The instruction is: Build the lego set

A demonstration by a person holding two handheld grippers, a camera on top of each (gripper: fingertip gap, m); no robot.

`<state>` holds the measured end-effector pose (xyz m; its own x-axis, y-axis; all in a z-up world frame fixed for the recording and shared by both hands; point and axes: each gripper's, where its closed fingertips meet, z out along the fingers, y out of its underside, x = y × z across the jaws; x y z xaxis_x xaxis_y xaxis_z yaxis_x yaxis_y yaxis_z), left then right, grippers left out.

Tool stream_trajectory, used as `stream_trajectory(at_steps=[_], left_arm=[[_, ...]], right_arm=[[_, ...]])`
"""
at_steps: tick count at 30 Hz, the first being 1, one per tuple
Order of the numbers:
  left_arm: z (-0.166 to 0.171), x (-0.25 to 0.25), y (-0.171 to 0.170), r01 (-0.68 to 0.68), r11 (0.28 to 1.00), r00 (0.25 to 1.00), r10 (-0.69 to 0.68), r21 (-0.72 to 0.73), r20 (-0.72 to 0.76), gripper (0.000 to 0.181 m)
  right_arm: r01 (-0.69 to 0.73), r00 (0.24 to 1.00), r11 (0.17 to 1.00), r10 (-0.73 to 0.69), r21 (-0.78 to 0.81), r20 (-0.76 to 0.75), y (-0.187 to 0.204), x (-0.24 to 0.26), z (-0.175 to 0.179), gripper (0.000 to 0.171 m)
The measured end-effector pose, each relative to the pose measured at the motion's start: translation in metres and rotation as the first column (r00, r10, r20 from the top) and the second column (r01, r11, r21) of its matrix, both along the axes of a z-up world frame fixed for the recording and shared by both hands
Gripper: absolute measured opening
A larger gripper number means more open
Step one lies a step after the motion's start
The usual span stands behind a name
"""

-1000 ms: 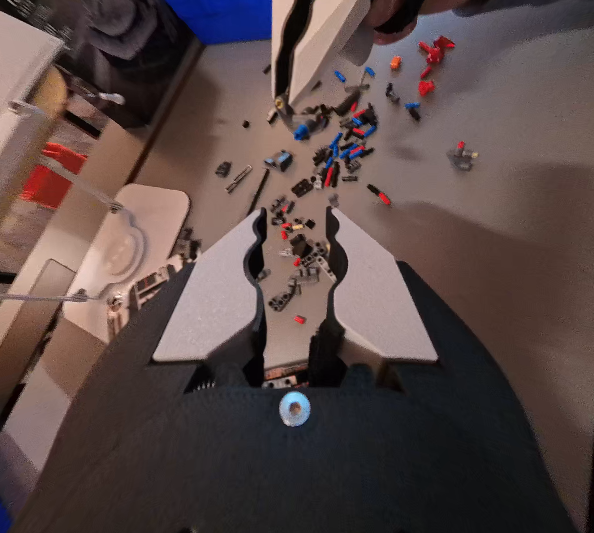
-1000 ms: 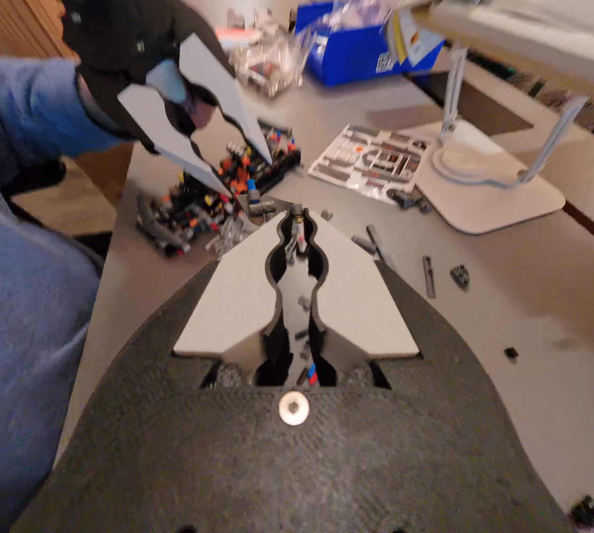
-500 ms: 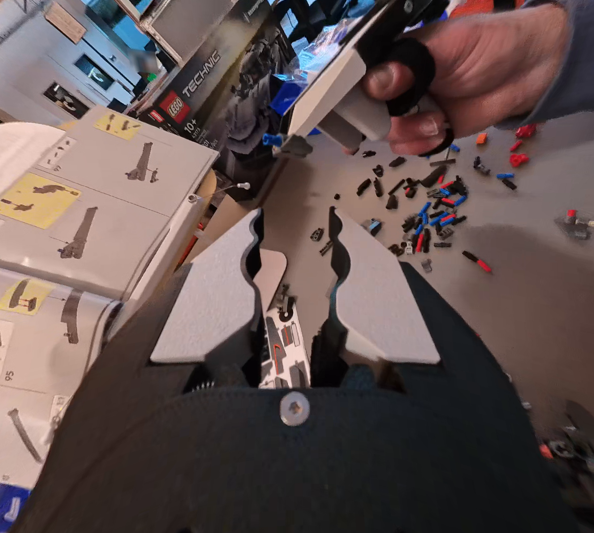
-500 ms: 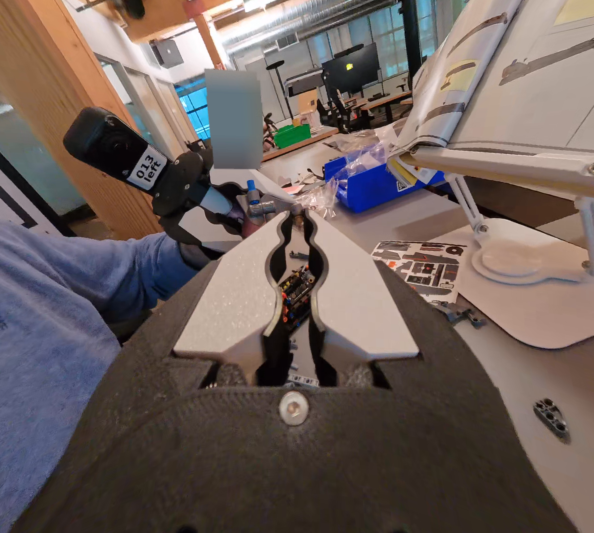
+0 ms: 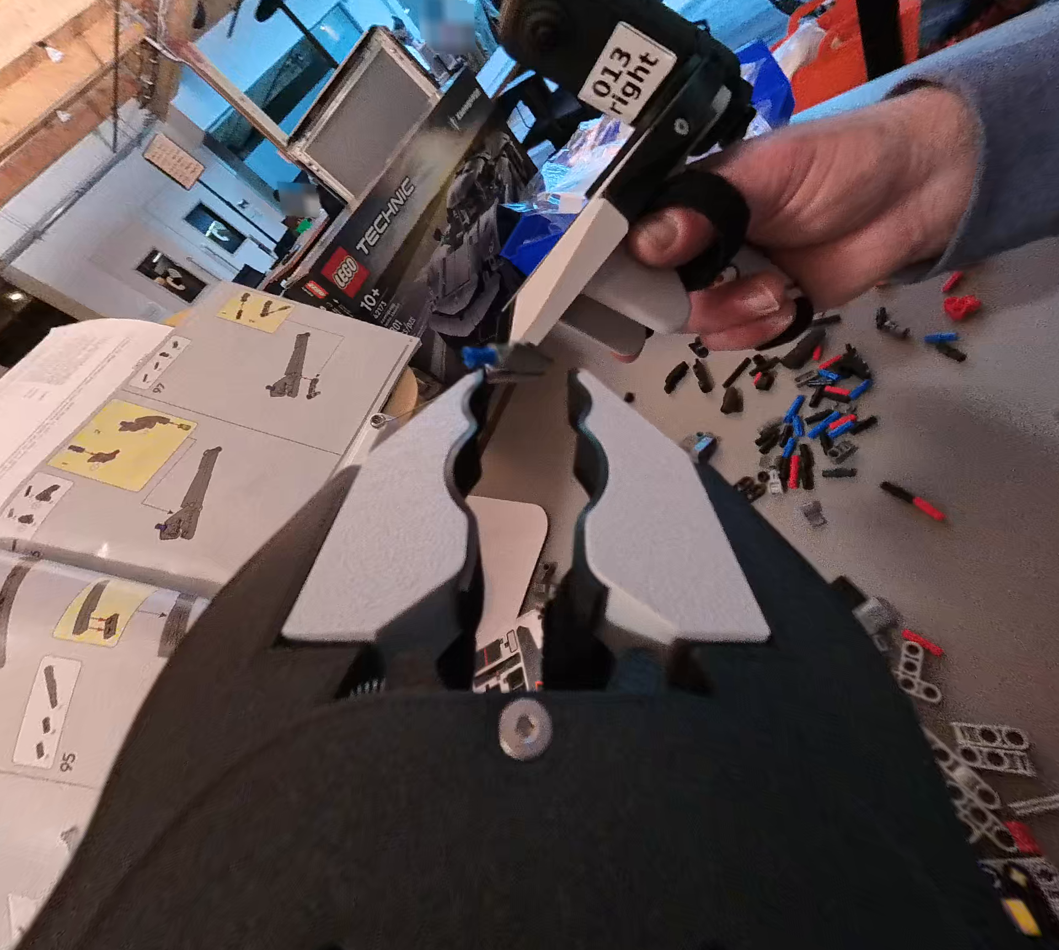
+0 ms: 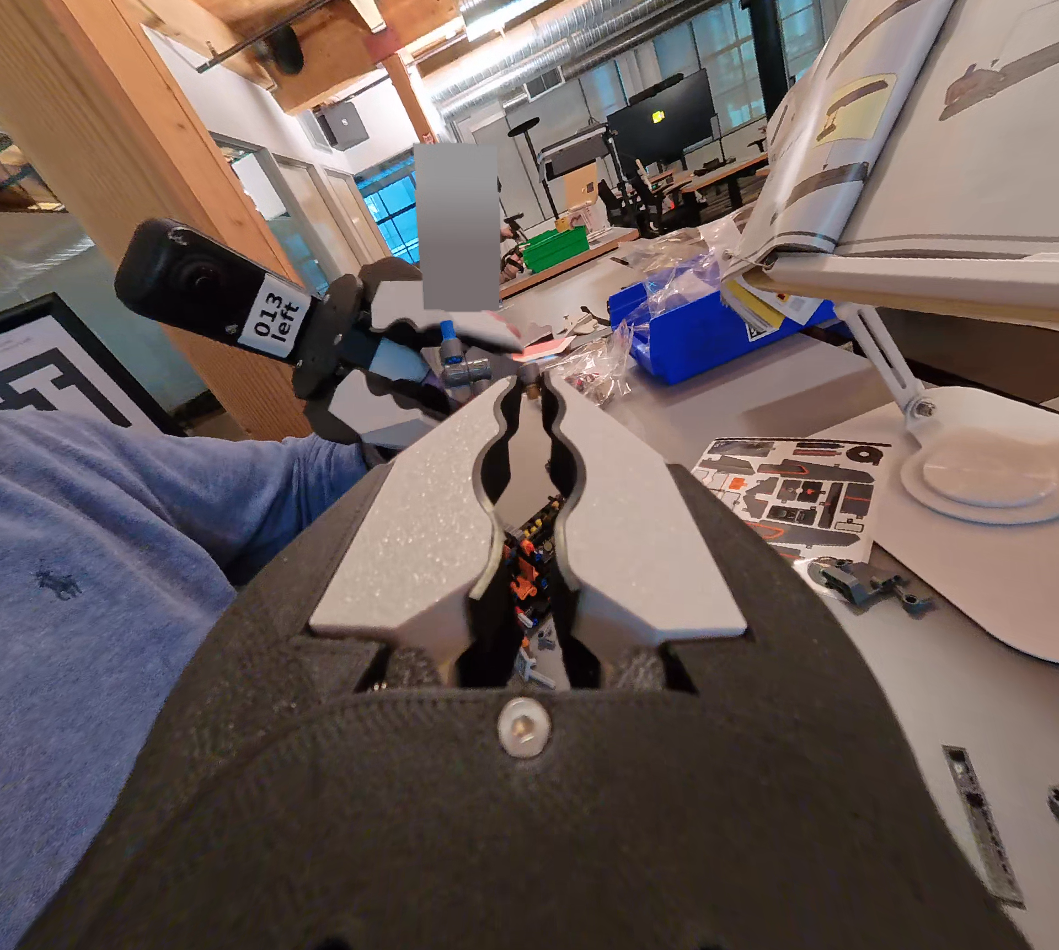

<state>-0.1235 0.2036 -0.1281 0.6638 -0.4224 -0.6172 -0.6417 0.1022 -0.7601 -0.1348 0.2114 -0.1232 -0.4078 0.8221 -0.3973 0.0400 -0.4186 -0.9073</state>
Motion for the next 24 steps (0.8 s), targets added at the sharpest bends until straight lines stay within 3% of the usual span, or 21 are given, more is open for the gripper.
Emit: stream_trajectory(at_steps=[2, 17, 24], left_arm=[[0.002, -0.004, 0.002, -0.002, 1.0, 1.0, 0.001, 0.011, 0.011, 0.017], [0.01, -0.009, 0.004, 0.009, 0.999, 1.0, -0.01, 0.039, 0.026, 0.016], [0.018, -0.01, 0.007, -0.005, 1.0, 0.994, 0.002, 0.024, 0.111, 0.028]], right_arm=[[-0.005, 1.0, 1.0, 0.005, -0.001, 0.001, -0.001, -0.001, 0.0, 0.004], [0.013, 1.0, 1.0, -0.013, -0.018, -0.001, 0.002, -0.006, 0.006, 0.004], [0.115, 0.993, 0.993, -0.114, 0.029, -0.04, 0.019, 0.001, 0.017, 0.004]])
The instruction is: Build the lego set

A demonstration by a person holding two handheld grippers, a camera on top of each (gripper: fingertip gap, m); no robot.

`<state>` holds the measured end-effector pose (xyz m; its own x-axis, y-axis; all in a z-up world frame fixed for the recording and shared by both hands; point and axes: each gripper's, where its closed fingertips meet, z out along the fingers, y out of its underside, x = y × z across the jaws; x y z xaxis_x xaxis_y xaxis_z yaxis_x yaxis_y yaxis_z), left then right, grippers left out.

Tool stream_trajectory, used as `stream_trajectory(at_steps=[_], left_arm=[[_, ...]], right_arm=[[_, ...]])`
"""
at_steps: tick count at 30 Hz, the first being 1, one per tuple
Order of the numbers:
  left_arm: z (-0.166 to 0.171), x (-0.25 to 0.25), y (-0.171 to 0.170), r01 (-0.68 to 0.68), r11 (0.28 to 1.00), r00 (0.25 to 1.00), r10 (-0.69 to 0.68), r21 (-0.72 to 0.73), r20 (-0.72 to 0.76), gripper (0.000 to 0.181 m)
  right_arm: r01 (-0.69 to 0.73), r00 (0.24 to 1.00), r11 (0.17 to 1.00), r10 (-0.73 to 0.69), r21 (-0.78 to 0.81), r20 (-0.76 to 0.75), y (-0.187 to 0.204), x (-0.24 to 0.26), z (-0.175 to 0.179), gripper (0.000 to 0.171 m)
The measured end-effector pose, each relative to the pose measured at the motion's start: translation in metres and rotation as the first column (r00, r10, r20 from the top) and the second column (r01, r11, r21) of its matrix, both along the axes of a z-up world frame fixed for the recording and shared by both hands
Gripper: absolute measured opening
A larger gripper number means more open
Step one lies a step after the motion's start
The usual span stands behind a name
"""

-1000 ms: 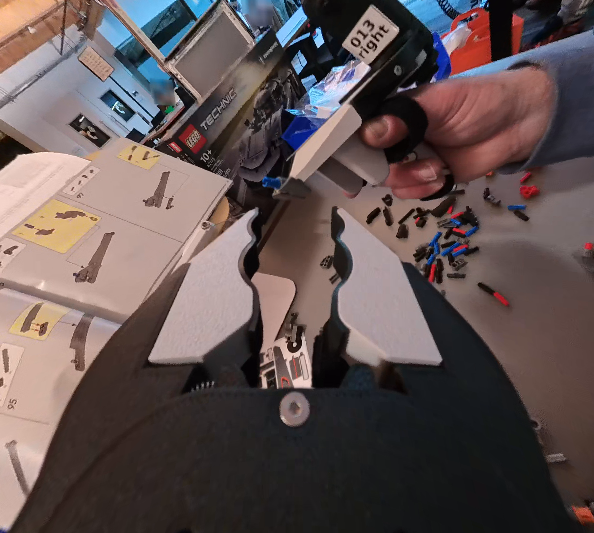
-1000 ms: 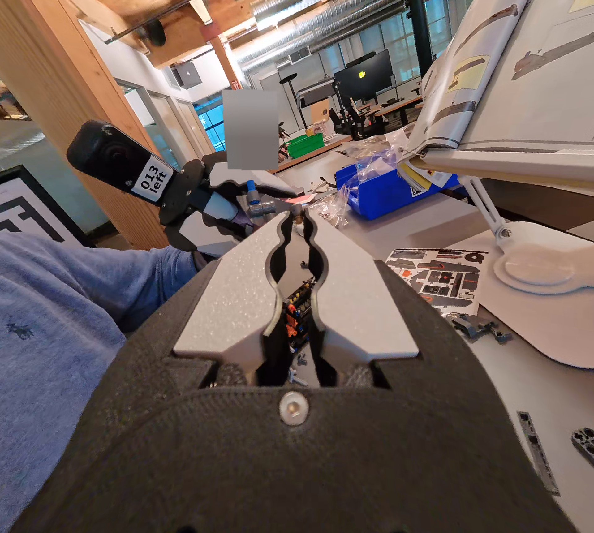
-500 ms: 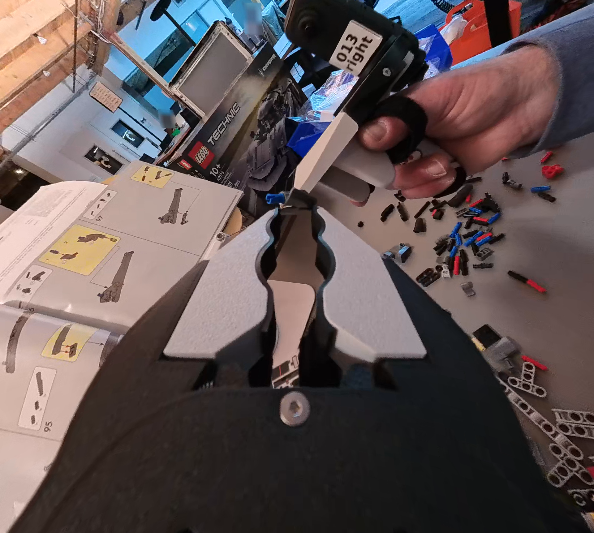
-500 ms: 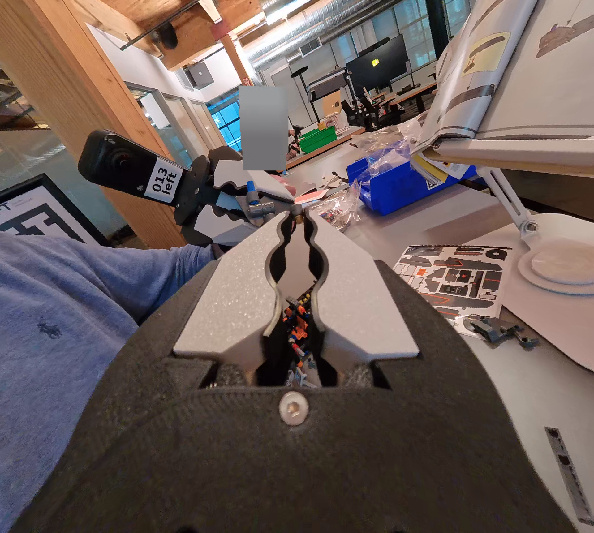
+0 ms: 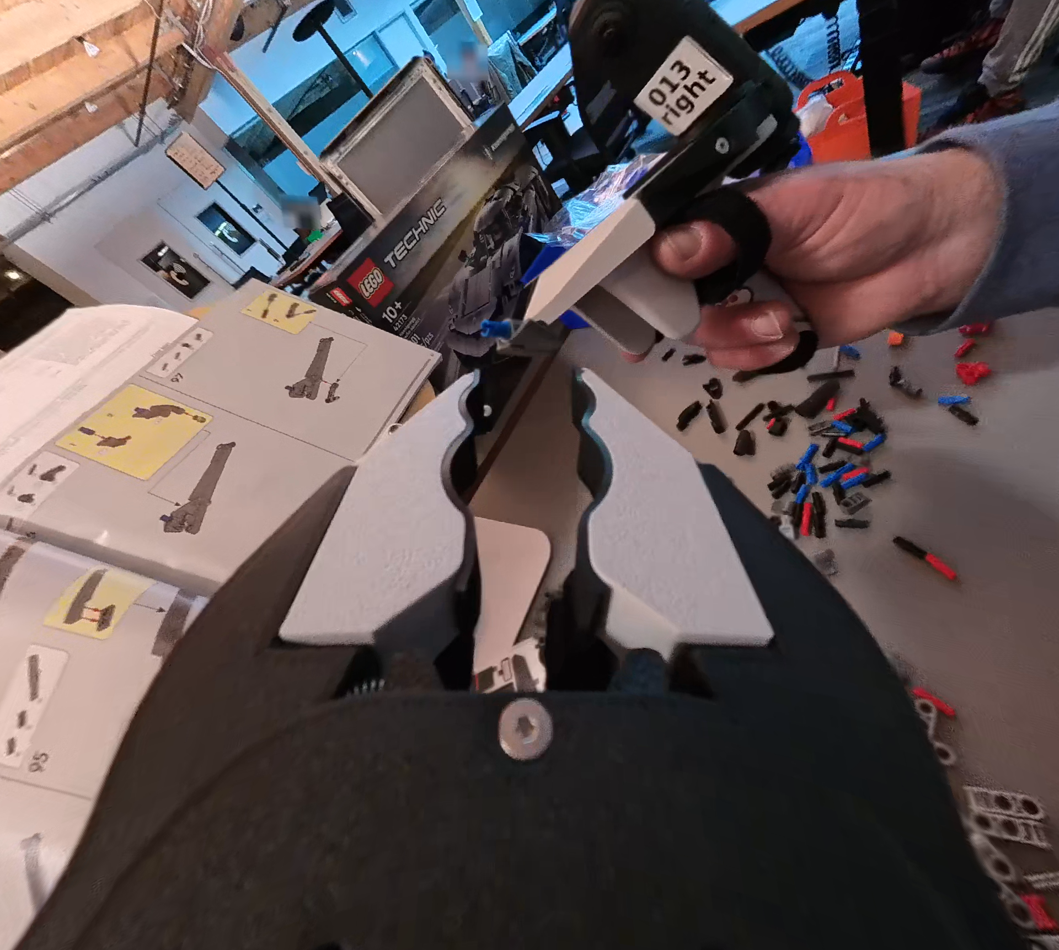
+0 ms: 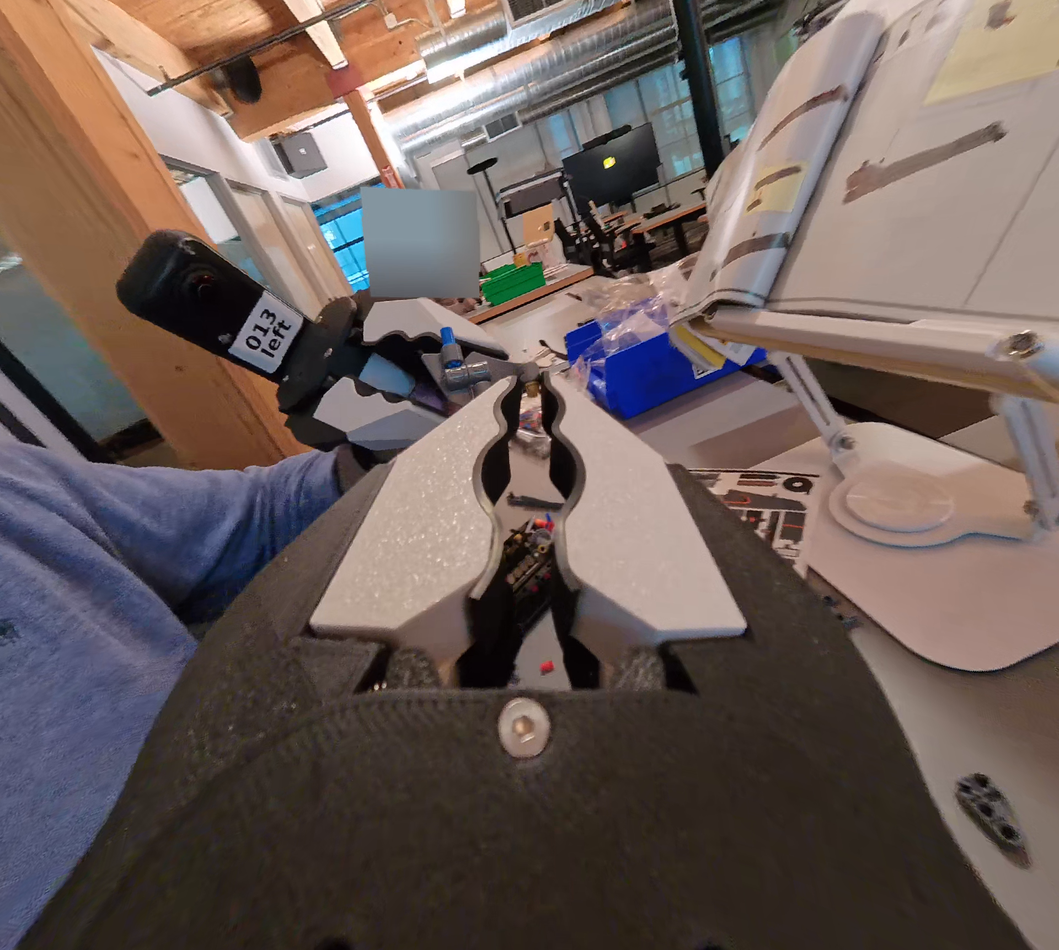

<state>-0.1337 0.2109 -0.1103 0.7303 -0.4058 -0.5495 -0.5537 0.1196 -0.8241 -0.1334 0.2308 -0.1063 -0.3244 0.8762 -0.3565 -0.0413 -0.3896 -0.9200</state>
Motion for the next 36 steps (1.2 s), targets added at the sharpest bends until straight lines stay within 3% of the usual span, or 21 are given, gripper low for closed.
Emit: stream_trajectory(at_steps=[4, 8, 14, 19, 29, 36], left_arm=[[0.003, 0.004, 0.001, 0.035, 0.997, 0.994, -0.028, -0.063, 0.11, 0.035], [0.001, 0.008, 0.008, 0.093, 0.981, 0.957, -0.041, -0.169, 0.286, 0.038], [0.009, 0.009, 0.012, 0.184, 0.962, 0.877, -0.068, -0.201, 0.476, 0.018], [0.003, 0.009, 0.015, 0.245, 0.938, 0.828, -0.071, -0.244, 0.557, 0.004], [0.003, 0.0, 0.013, 0.257, 0.932, 0.834, -0.081, -0.255, 0.545, 0.0], [0.002, -0.011, 0.003, 0.259, 0.915, 0.858, -0.071, -0.31, 0.508, 0.0]], right_arm=[[0.147, 0.989, 0.978, -0.148, 0.15, -0.003, 0.012, 0.002, 0.003, 0.004], [0.285, 0.956, 0.892, -0.292, 0.351, -0.035, 0.016, 0.003, 0.009, 0.004], [0.393, 0.907, 0.722, -0.407, 0.57, -0.11, 0.017, 0.006, 0.016, 0.003], [0.426, 0.889, 0.669, -0.433, 0.609, -0.146, 0.015, 0.01, 0.019, 0.004], [0.396, 0.908, 0.703, -0.396, 0.591, -0.137, 0.008, 0.008, 0.017, 0.004], [0.33, 0.938, 0.776, -0.335, 0.537, -0.093, 0.003, 0.007, 0.015, 0.02]])
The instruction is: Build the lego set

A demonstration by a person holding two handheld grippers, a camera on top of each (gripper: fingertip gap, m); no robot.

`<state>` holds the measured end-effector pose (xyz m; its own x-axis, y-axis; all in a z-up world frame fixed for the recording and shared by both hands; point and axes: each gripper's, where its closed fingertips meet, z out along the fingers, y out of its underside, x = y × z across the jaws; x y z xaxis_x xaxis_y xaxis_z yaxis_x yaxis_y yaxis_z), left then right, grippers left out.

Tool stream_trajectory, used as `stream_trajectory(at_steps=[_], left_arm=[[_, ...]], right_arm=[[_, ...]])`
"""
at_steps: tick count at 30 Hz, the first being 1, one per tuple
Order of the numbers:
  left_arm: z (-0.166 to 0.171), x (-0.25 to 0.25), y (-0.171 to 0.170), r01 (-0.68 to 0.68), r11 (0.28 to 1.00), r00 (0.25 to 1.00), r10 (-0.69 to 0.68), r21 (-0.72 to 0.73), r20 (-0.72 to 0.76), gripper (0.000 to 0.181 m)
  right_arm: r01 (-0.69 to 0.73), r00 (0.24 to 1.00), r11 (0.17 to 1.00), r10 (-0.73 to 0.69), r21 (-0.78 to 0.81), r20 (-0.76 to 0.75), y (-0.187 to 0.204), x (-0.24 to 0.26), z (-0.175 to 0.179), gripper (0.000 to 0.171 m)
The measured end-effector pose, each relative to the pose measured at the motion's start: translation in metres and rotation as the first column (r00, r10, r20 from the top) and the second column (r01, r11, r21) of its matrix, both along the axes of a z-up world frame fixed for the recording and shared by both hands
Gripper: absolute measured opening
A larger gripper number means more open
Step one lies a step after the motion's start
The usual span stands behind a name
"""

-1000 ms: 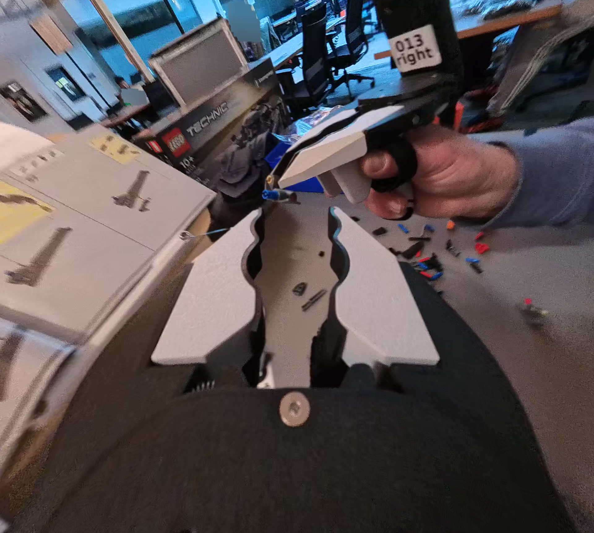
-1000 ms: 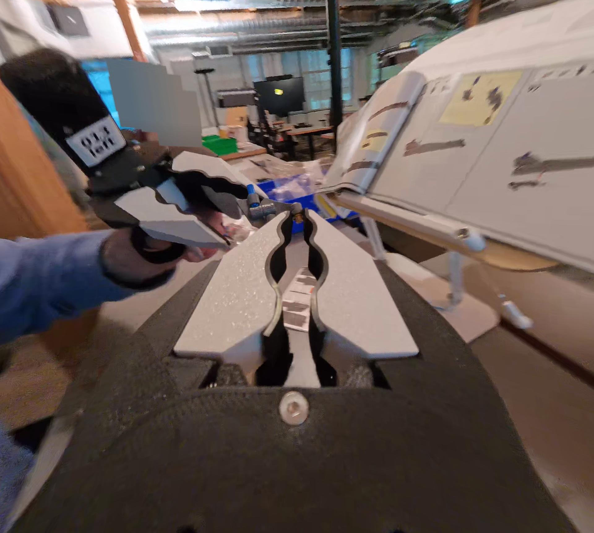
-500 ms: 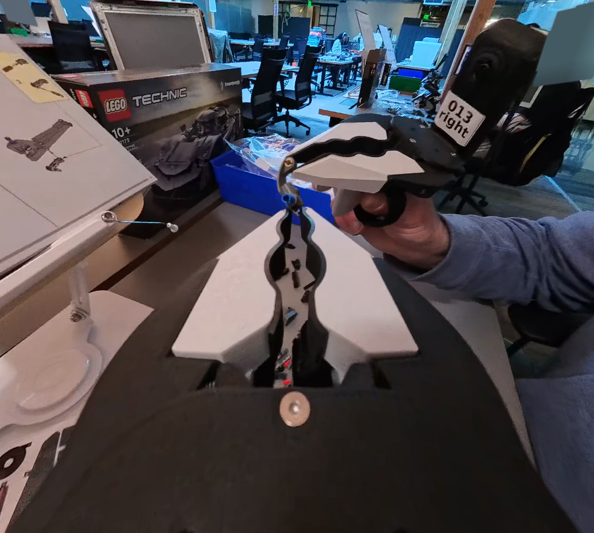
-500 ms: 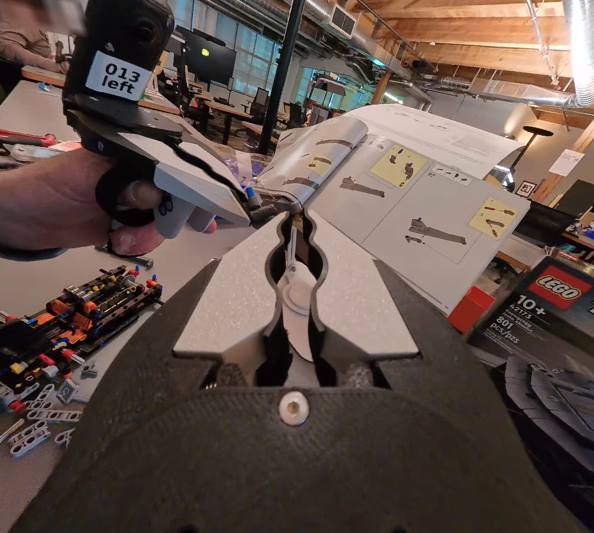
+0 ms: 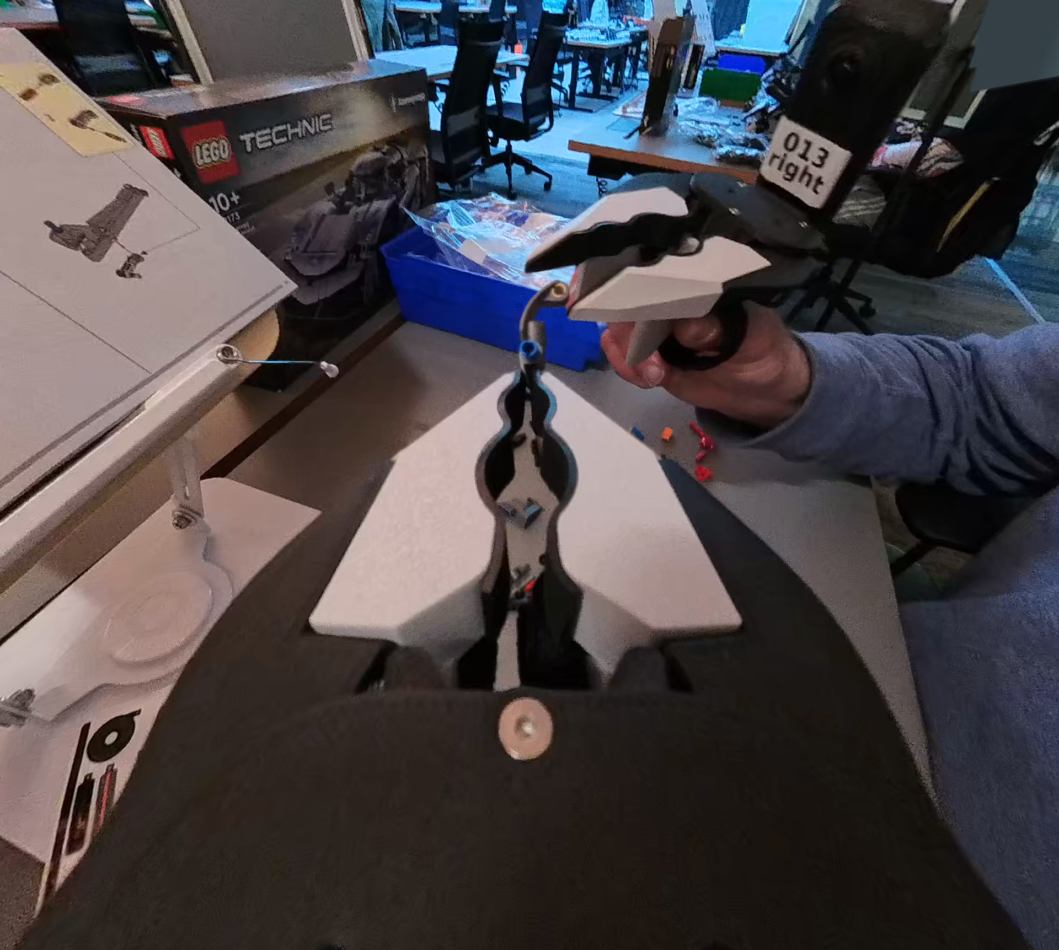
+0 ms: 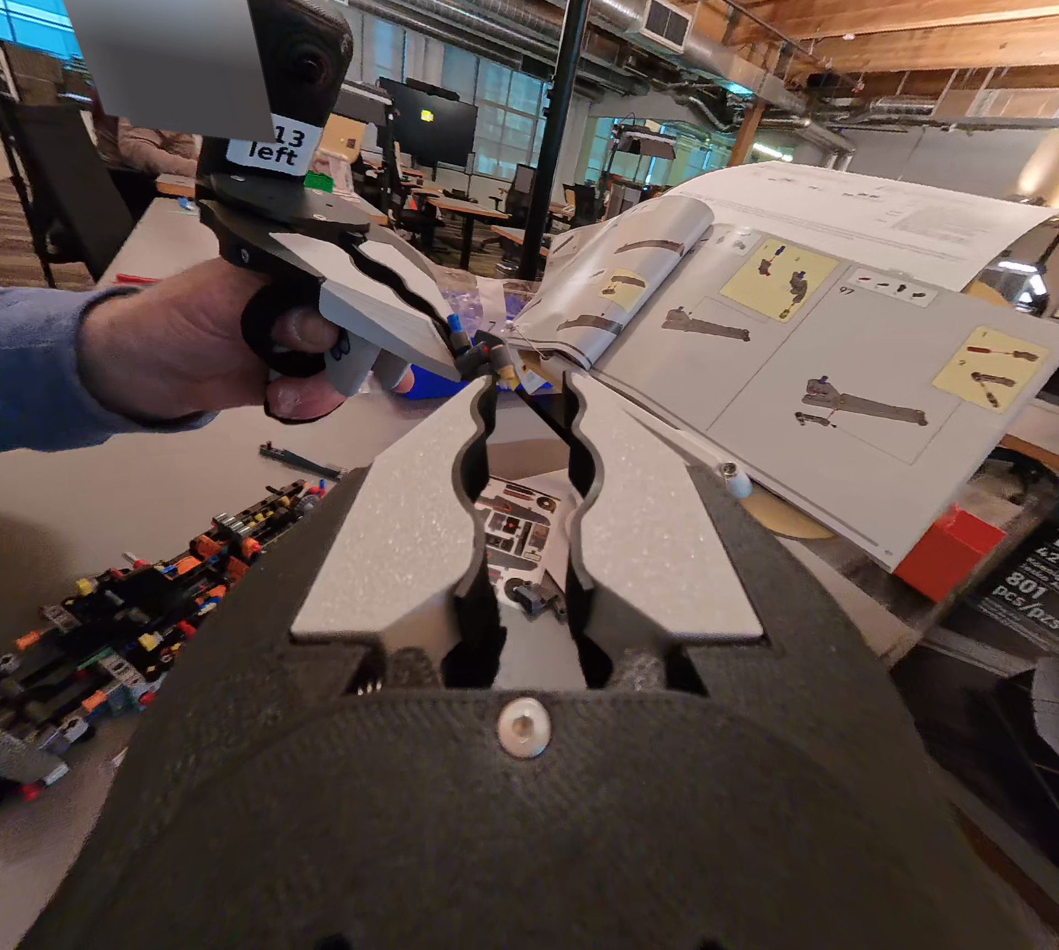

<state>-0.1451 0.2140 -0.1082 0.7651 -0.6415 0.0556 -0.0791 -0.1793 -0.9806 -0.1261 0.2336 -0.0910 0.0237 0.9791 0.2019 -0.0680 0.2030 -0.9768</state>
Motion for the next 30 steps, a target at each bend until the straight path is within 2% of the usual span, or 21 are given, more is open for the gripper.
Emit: stream_trajectory(at_steps=[10, 13, 16, 18, 26, 30], left_arm=[[-0.014, -0.002, -0.015, 0.04, 0.994, 0.975, -0.062, -0.104, -0.212, 0.0], [-0.014, -0.001, -0.016, 0.027, 0.993, 0.963, -0.057, -0.115, -0.263, 0.0], [-0.014, -0.004, -0.016, 0.014, 0.993, 0.955, -0.049, -0.121, -0.292, 0.0], [-0.015, -0.004, -0.016, 0.021, 0.992, 0.953, -0.058, -0.128, -0.296, 0.0], [-0.013, -0.004, -0.016, 0.021, 0.996, 0.961, -0.046, -0.092, -0.271, 0.0], [-0.013, -0.006, -0.017, 0.041, 0.997, 0.975, -0.056, -0.07, -0.215, 0.003]], right_arm=[[-0.268, 0.942, 0.951, 0.292, -0.158, 0.162, -0.027, -0.011, -0.005, 0.025], [-0.24, 0.931, 0.967, 0.255, -0.091, 0.261, -0.028, -0.015, -0.014, 0.015], [-0.202, 0.934, 0.978, 0.207, -0.048, 0.293, -0.028, -0.017, -0.017, 0.005], [-0.185, 0.935, 0.982, 0.186, -0.033, 0.303, -0.028, -0.018, -0.018, 0.005], [-0.181, 0.951, 0.965, 0.221, -0.189, 0.216, -0.026, -0.02, -0.013, 0.004], [-0.174, 0.958, 0.964, 0.213, -0.202, 0.193, -0.025, -0.021, -0.013, 0.004]])
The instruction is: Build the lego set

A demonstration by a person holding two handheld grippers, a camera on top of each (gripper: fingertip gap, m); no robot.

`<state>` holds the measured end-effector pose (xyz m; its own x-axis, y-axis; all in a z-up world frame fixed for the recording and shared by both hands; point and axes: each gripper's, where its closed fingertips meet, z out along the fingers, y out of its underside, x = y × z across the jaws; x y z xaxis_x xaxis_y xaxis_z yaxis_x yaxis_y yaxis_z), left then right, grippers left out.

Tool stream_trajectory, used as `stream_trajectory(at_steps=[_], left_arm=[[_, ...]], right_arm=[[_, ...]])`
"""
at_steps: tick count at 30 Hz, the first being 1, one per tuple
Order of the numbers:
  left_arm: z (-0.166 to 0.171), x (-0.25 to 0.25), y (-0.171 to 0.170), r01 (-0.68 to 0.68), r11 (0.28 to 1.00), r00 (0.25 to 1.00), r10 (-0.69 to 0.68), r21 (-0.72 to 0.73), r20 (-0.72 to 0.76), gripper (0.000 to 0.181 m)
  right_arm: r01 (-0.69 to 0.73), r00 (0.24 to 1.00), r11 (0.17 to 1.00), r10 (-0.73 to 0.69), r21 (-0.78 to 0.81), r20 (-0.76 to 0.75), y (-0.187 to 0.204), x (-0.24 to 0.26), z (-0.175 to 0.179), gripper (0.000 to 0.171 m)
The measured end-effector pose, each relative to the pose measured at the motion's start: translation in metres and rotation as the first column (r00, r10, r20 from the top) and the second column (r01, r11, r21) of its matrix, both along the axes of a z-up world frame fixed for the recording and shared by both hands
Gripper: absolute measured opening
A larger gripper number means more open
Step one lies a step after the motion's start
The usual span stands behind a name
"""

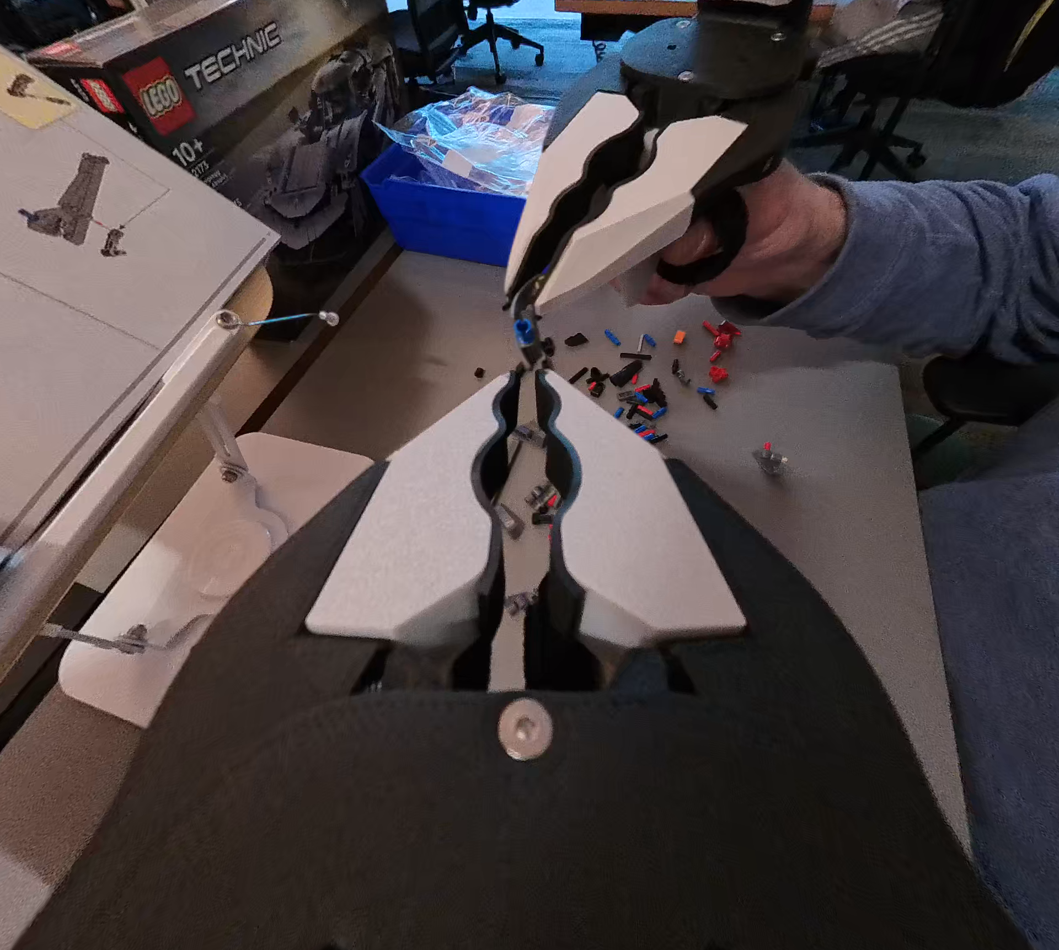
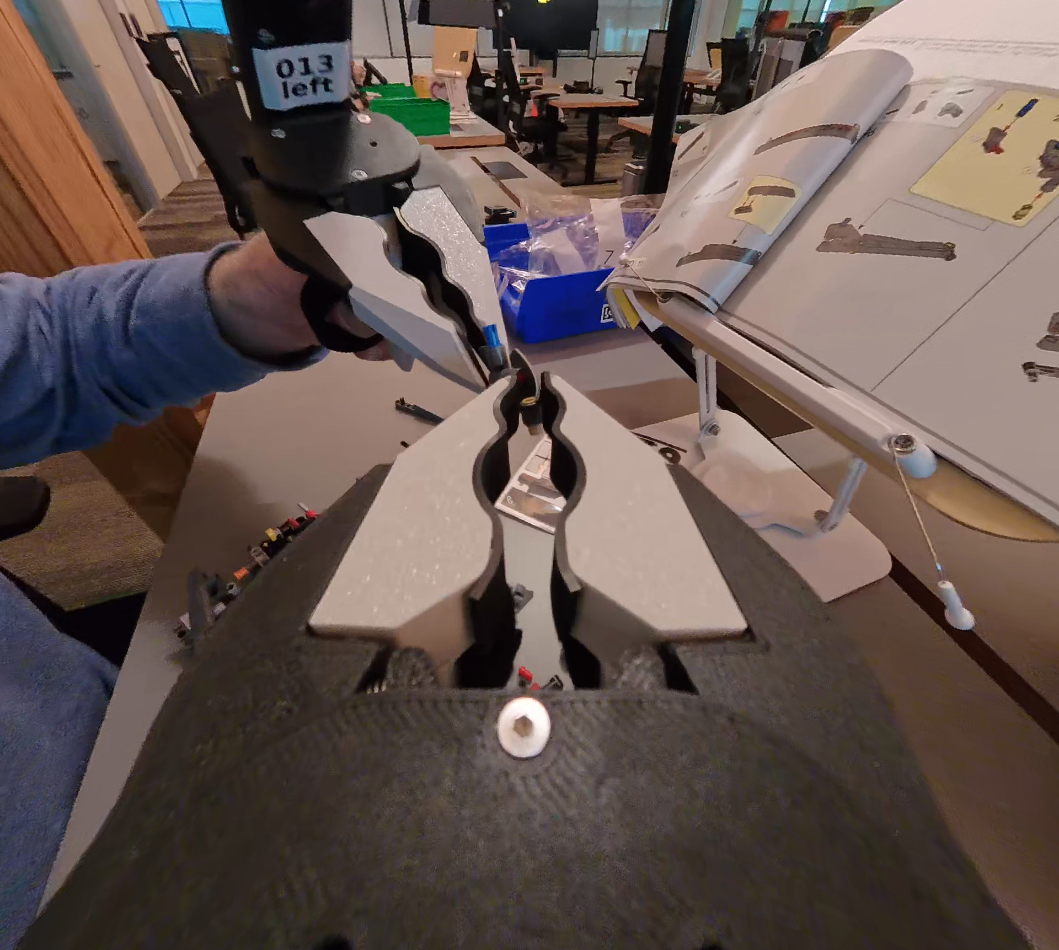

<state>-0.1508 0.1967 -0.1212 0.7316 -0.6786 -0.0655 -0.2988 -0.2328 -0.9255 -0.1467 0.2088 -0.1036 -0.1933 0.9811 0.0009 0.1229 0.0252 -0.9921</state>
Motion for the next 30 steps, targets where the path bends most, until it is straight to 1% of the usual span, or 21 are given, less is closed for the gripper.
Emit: stream_trajectory(at_steps=[4, 9, 10, 12, 13, 15, 18, 20, 23, 26, 28, 30], left_arm=[[0.0, -0.001, 0.0, -0.002, 1.0, 1.0, 0.002, 0.018, 0.016, 0.0], [0.0, -0.003, 0.001, -0.006, 1.0, 0.998, 0.006, 0.002, 0.06, 0.0], [0.0, -0.004, 0.002, -0.012, 1.0, 0.998, 0.012, -0.003, 0.064, 0.0], [-0.001, -0.006, 0.003, -0.016, 0.999, 0.998, 0.017, -0.028, 0.068, 0.0], [-0.001, -0.009, 0.003, -0.026, 0.999, 0.998, 0.028, -0.028, 0.061, 0.0], [-0.002, -0.013, 0.001, -0.031, 0.999, 0.998, 0.033, -0.042, 0.046, 0.0], [-0.007, -0.017, -0.009, -0.027, 0.997, 0.999, 0.028, -0.077, 0.015, 0.0], [-0.013, -0.02, -0.016, -0.032, 0.995, 0.999, 0.033, -0.092, 0.001, 0.0], [-0.028, -0.023, -0.027, -0.042, 0.991, 0.999, 0.04, -0.124, -0.02, 0.0], [-0.044, -0.026, -0.036, -0.052, 0.986, 0.999, 0.049, -0.157, -0.023, 0.0], [-0.057, -0.03, -0.039, -0.072, 0.982, 0.997, 0.065, -0.175, -0.043, 0.0], [-0.066, -0.032, -0.041, -0.086, 0.978, 0.996, 0.08, -0.189, -0.04, 0.0]], right_arm=[[-0.01, 1.0, 1.0, 0.01, -0.025, 0.001, -0.001, -0.003, -0.002, 0.004], [-0.019, 1.0, 0.998, 0.019, -0.054, 0.003, -0.001, -0.004, -0.001, 0.005], [-0.014, 1.0, 0.998, 0.014, -0.062, 0.002, 0.0, -0.005, 0.0, 0.009], [0.005, 1.0, 0.997, -0.007, -0.082, -0.019, 0.006, -0.001, 0.006, 0.028], [0.012, 0.999, 0.996, -0.015, -0.089, -0.034, 0.009, 0.003, 0.011, 0.032], [0.029, 0.999, 0.997, -0.032, -0.073, -0.041, 0.015, 0.014, 0.017, 0.031], [0.041, 0.999, 0.999, -0.041, -0.001, 0.017, 0.019, 0.037, 0.012, 0.028], [0.012, 0.993, 0.999, -0.017, 0.041, 0.114, 0.016, 0.055, -0.006, 0.027], [-0.039, 0.965, 0.995, 0.013, 0.091, 0.264, 0.008, 0.084, -0.043, 0.021], [-0.002, 0.917, 0.985, -0.066, 0.17, 0.393, 0.018, 0.103, -0.086, 0.022], [0.017, 0.882, 0.976, -0.117, 0.216, 0.457, 0.028, 0.103, -0.112, 0.022], [0.002, 0.855, 0.976, -0.115, 0.217, 0.506, 0.033, 0.095, -0.135, 0.023]])
